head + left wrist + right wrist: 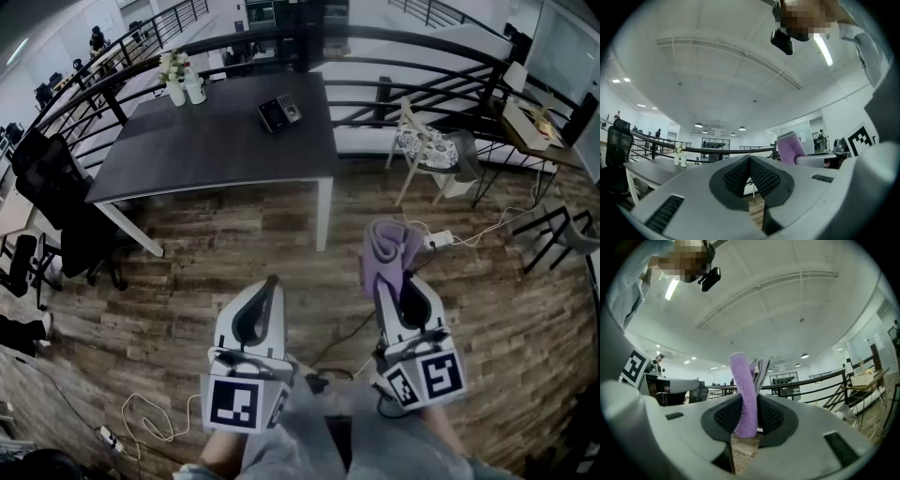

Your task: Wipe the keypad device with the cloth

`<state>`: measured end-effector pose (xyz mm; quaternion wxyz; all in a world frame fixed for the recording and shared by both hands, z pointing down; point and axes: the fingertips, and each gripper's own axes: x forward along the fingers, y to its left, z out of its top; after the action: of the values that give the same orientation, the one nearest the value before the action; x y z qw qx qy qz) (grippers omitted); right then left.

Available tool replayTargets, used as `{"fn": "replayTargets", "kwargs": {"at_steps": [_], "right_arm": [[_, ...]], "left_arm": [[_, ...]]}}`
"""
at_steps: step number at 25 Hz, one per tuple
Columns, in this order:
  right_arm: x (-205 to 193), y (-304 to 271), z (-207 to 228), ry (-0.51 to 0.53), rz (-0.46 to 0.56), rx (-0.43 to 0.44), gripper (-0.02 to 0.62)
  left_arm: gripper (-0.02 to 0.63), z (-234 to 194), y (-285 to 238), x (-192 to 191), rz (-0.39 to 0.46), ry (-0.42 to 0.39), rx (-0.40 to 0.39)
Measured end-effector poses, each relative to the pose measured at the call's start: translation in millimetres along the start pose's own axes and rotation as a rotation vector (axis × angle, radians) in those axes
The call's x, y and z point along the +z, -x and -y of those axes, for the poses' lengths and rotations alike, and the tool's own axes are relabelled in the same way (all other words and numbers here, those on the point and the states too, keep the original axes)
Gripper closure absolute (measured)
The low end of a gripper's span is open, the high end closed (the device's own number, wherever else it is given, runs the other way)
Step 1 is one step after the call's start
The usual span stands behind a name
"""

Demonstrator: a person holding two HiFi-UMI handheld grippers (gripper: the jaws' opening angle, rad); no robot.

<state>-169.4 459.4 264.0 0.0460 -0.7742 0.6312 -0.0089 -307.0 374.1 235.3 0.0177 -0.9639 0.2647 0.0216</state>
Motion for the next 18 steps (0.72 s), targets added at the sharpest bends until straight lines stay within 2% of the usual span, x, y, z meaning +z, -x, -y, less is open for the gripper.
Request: {"fn": "replayTargets", "kwargs": {"at_steps": [5, 18], "right_arm": [[2.3, 0.1, 4.9, 0.001, 0.004, 0.002, 0.499], [-4.9, -6.8, 28.4, -0.029, -0.011, -0.043, 0.497]], "left_arm": [[0.594, 5.5, -7.0, 6.9, 0.028, -0.004, -0.004], [0.594, 3.0, -31.9, 8.5, 0.033, 0.019, -0.005]]}}
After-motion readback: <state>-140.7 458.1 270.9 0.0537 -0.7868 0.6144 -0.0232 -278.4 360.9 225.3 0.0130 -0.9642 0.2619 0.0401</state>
